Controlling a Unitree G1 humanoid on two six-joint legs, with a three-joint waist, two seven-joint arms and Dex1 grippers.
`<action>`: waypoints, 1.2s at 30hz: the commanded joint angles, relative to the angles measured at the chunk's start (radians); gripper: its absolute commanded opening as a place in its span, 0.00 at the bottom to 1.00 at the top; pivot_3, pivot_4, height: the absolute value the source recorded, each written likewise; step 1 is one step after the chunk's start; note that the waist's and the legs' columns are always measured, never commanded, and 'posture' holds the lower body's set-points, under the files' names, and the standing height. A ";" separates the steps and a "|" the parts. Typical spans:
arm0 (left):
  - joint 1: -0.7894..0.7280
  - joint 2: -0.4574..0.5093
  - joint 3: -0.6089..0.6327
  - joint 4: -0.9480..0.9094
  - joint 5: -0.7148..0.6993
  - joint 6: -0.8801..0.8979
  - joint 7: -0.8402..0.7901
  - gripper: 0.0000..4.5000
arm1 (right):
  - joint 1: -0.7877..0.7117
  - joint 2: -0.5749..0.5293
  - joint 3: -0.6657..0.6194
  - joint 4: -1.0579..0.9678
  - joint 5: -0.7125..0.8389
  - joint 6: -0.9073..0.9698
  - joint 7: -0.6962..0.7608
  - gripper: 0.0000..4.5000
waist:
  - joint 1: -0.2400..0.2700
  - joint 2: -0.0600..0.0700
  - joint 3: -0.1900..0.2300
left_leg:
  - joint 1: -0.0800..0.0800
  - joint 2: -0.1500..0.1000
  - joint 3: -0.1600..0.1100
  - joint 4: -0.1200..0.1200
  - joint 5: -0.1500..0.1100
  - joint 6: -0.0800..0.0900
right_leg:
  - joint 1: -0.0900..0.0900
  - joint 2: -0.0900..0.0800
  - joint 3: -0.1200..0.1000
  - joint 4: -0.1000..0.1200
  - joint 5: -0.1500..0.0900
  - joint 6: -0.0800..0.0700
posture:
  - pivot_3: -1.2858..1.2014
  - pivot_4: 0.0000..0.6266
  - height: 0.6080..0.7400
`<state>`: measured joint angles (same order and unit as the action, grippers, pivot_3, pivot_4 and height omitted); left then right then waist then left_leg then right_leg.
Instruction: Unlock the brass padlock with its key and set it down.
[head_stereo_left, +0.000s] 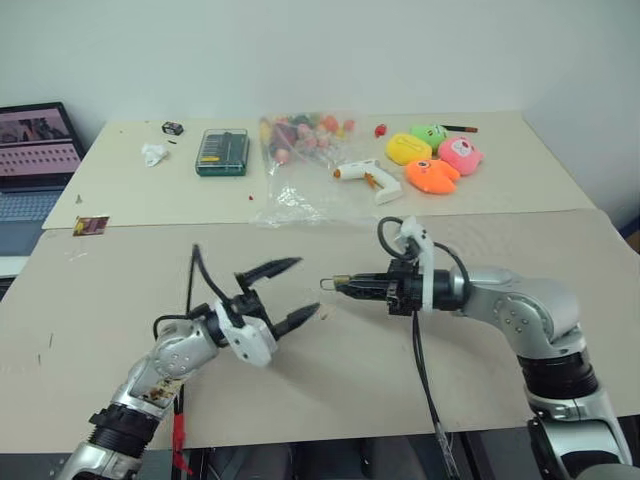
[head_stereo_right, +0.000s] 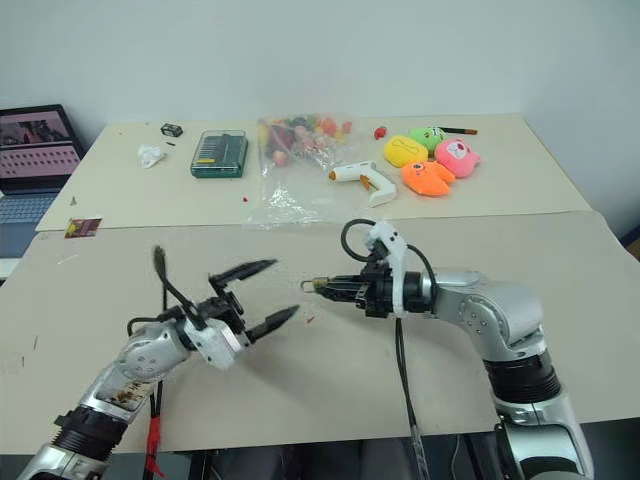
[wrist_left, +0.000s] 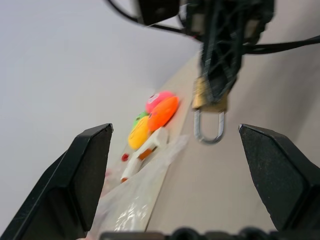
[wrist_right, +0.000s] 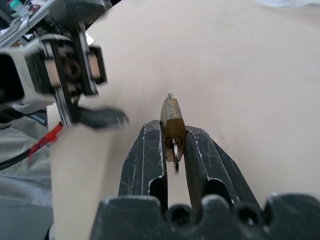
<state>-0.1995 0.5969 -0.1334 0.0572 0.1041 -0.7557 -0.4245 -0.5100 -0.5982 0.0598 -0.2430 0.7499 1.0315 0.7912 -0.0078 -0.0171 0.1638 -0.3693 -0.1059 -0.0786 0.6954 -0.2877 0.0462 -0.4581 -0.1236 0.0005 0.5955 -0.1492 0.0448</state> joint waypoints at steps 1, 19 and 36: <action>-0.034 -0.014 0.030 0.034 -0.057 0.092 -0.016 0.95 | 0.005 -0.016 -0.035 -0.026 0.019 -0.028 0.041 0.04 | 0.000 0.000 0.000 | 0.000 0.000 0.000 0.000 0.000 0.000 | 0.000 0.000 0.000 0.000 0.000 0.000 | 0.52 0.24 1.00; -0.067 -0.159 0.045 -0.293 -0.819 1.084 -0.292 0.01 | 0.061 -0.056 -0.086 -0.149 0.155 -0.018 0.112 0.04 | -0.005 0.000 0.000 | 0.000 0.000 0.000 0.001 0.000 0.001 | 0.001 0.001 0.001 0.000 0.000 0.000 | 0.52 0.24 1.00; 0.008 -0.117 0.048 -0.431 -0.911 1.347 -0.381 0.01 | 0.035 -0.055 -0.064 -0.121 0.139 -0.023 0.110 0.04 | 0.001 0.000 0.000 | 0.001 0.000 0.000 0.000 0.000 0.000 | 0.001 0.001 0.003 0.000 0.000 0.000 | 0.52 0.24 1.00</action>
<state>-0.1906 0.4837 -0.1006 -0.3407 -0.7867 0.5836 -0.7972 -0.4582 -0.6550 0.0069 -0.3454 0.8828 1.0325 0.8935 -0.0064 -0.0173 0.1640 -0.3687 -0.1055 -0.0782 0.6957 -0.2877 0.0462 -0.4573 -0.1221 0.0038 0.5954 -0.1491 0.0450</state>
